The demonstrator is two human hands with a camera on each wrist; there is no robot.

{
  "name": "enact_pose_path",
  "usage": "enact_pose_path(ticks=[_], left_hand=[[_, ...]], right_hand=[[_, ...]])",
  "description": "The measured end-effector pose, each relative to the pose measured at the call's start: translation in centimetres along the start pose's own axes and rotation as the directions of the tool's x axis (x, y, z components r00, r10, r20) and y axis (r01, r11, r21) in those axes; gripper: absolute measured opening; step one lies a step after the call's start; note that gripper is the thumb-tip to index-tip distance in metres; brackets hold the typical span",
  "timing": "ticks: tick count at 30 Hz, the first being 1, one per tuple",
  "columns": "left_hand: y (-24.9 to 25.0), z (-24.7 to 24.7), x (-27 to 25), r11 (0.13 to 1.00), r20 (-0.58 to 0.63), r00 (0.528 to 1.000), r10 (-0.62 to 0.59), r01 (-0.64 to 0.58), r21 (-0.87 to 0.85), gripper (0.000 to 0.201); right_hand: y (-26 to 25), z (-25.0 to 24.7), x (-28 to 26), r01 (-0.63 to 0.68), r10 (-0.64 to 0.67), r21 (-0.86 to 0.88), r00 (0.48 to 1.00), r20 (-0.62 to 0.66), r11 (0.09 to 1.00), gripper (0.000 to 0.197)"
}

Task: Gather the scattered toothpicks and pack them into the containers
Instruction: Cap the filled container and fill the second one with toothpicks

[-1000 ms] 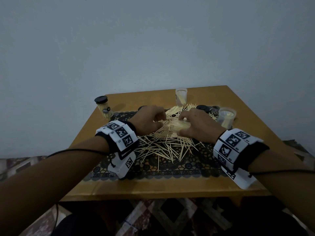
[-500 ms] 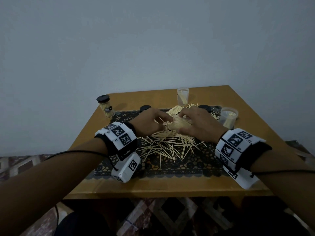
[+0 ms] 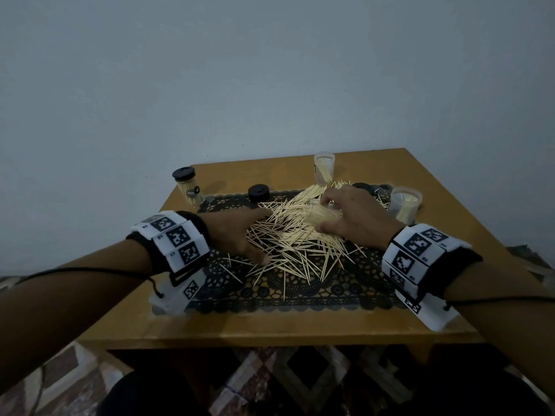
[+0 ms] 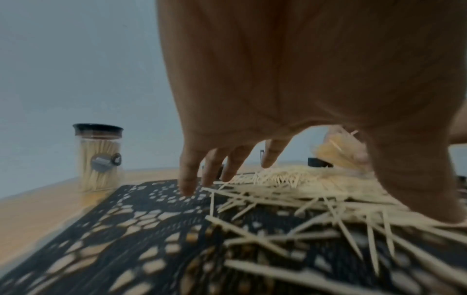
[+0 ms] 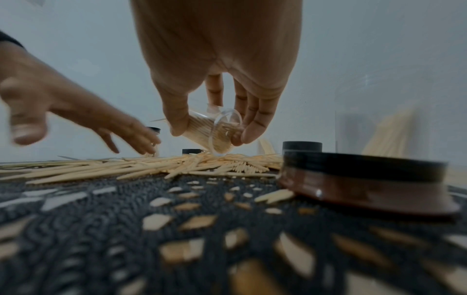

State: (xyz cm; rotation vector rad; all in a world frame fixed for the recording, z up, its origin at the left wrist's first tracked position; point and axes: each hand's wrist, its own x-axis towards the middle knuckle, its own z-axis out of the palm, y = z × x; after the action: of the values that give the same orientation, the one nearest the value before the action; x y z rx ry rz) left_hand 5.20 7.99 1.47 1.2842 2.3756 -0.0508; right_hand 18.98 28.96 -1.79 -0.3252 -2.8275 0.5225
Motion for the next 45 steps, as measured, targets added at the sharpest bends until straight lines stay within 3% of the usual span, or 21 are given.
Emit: enact_pose_path(ticks=[2, 5, 10, 16, 20, 33, 39, 45], left_hand=[[-0.9, 1.1, 0.0, 0.998, 0.108, 0.993, -0.052, 0.047, 0.048, 0.120], [-1.4, 2.3, 0.5, 0.992, 0.068, 0.996, -0.055, 0.046, 0.119, 0.127], [-0.5, 1.9, 1.5, 0.985, -0.138, 0.989, 0.059, -0.036, 0.168, 0.085], [-0.1, 1.8, 2.9, 0.983, -0.243, 0.955, 0.169, -0.146, 0.110, 0.043], [-0.3, 1.9, 3.5, 0.969, -0.295, 0.926, 0.235, -0.197, 0.152, 0.027], [-0.6, 2.6, 3.7, 0.857, -0.297, 0.850, 0.436, -0.291, 0.424, 0.024], [-1.1, 2.8, 4.1, 0.867, -0.308, 0.841, 0.445, -0.317, 0.386, 0.022], [-1.6, 1.5, 3.5, 0.934, -0.322, 0.883, 0.342, -0.283, 0.217, 0.020]], right_hand=[[0.0, 0.0, 0.0, -0.009, 0.009, -0.004, 1.000, 0.000, 1.000, 0.052], [-0.1, 0.1, 0.0, -0.004, 0.004, -0.012, 1.000, 0.005, 1.000, 0.051], [0.0, 0.2, 0.0, -0.010, 0.010, 0.003, 1.000, 0.006, 1.000, 0.052], [0.0, 0.2, 0.0, -0.017, 0.016, 0.022, 1.000, 0.010, 1.000, 0.051], [0.0, 0.1, -0.1, -0.018, 0.017, 0.030, 1.000, 0.019, 0.999, 0.051], [0.1, 0.1, -0.1, 0.006, -0.006, -0.005, 0.998, 0.065, 1.000, 0.051], [0.0, 0.0, -0.1, 0.008, -0.007, -0.014, 0.997, 0.080, 1.000, 0.049], [0.3, 0.1, 0.0, -0.012, 0.015, -0.050, 0.999, 0.049, 0.999, 0.051]])
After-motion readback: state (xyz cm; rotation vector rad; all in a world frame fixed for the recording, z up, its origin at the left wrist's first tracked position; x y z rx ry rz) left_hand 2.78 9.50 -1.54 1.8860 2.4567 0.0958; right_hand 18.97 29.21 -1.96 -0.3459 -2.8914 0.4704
